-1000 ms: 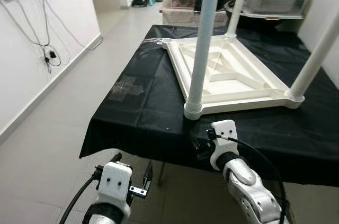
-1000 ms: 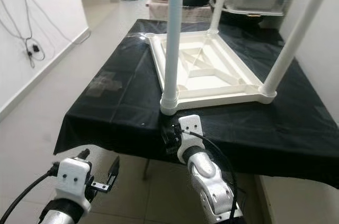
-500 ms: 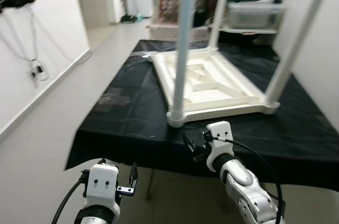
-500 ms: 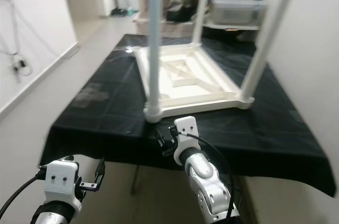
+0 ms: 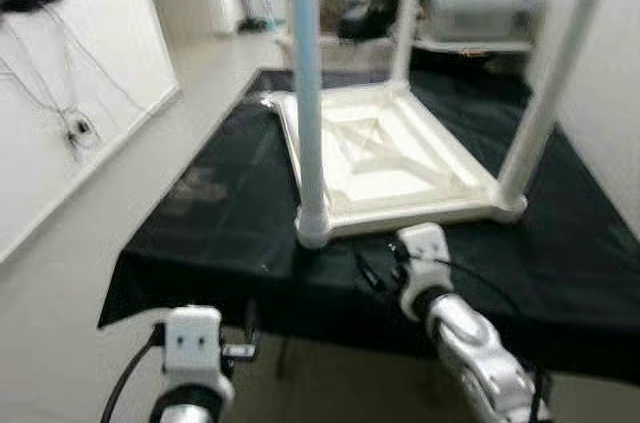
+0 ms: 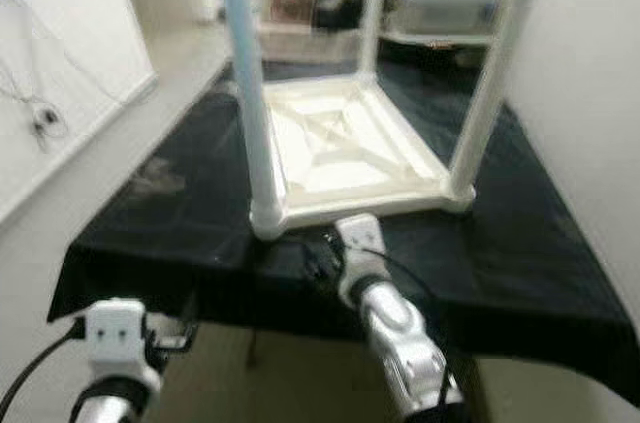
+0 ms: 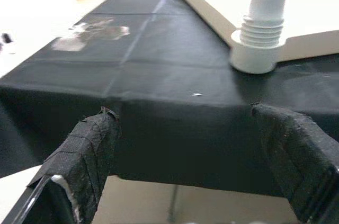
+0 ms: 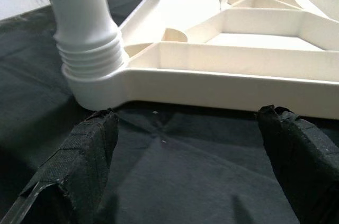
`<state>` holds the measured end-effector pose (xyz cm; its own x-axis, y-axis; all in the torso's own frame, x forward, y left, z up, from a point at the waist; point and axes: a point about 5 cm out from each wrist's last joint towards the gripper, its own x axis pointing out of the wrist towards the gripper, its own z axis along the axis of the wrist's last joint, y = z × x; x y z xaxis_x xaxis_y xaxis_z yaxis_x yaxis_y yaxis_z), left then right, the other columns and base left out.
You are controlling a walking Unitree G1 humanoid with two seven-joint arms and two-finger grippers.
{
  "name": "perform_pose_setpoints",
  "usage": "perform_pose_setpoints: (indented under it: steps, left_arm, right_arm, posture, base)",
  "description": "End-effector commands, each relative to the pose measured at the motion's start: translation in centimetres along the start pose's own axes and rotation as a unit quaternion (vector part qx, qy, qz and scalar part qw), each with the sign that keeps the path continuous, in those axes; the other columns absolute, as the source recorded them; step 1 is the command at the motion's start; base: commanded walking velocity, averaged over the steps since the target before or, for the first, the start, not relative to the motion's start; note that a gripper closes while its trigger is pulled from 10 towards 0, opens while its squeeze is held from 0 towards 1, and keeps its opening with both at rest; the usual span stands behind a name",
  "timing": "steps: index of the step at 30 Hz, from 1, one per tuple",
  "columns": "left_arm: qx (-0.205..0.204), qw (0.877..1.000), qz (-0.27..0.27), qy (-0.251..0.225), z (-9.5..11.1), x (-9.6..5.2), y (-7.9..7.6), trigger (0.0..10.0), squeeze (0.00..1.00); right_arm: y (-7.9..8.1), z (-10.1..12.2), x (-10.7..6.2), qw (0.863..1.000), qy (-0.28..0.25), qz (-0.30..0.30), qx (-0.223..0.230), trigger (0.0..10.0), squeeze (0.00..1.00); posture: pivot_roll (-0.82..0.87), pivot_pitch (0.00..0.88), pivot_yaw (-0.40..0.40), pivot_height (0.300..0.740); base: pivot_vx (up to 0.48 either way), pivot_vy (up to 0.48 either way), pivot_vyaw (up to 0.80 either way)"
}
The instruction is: Building children table
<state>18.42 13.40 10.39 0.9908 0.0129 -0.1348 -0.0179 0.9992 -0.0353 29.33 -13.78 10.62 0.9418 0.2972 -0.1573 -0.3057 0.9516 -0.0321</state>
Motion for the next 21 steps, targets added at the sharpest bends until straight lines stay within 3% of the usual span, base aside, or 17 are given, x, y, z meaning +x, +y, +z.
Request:
perform_pose_setpoints:
  steps: [1,7,9,16,17,21]
  left_arm:
    - [0.003,1.000,0.003,0.002,-0.1,-0.1,0.2,10.0,0.00]
    - [-0.008,1.000,0.007,-0.005,0.1,-0.1,0.2,10.0,0.00]
    - [-0.010,1.000,0.004,-0.007,0.3,-0.2,0.1,10.0,0.00]
    - [-0.011,1.000,0.000,-0.008,0.5,-0.6,-0.1,10.0,0.00]
    - [-0.008,1.000,-0.006,-0.010,0.6,-0.7,-0.2,10.0,0.00]
    - [-0.008,1.000,-0.019,-0.013,0.8,-1.1,-0.6,10.0,0.00]
  right_arm:
    - [0.5,-0.1,0.1,1.000,0.001,0.013,0.007,10.0,0.00]
    - [0.5,0.8,0.9,0.996,-0.012,0.076,0.050,10.0,0.00]
    - [-0.5,2.4,2.0,0.992,-0.033,0.102,0.062,10.0,0.00]
    - [-2.2,4.6,3.2,0.988,-0.057,0.130,0.062,10.0,0.00]
    - [-2.4,5.2,3.5,0.986,-0.066,0.139,0.059,10.0,1.00]
    - [-2.8,6.5,4.0,0.983,-0.082,0.159,0.045,10.0,1.00]
  posture:
    - [0.08,0.029,-0.024,0.740]
    - [0.08,0.035,-0.023,0.740]
    - [0.08,0.054,-0.026,0.740]
    - [0.08,0.073,-0.027,0.740]
    - [0.08,0.083,-0.026,0.740]
    - [0.09,0.099,-0.026,0.740]
  base:
    - [0.000,0.000,0.00]
    - [0.000,0.000,0.00]
    - [0.000,0.000,0.00]
    - [0.000,0.000,0.00]
    - [0.000,0.000,0.00]
    - [0.000,0.000,0.00]
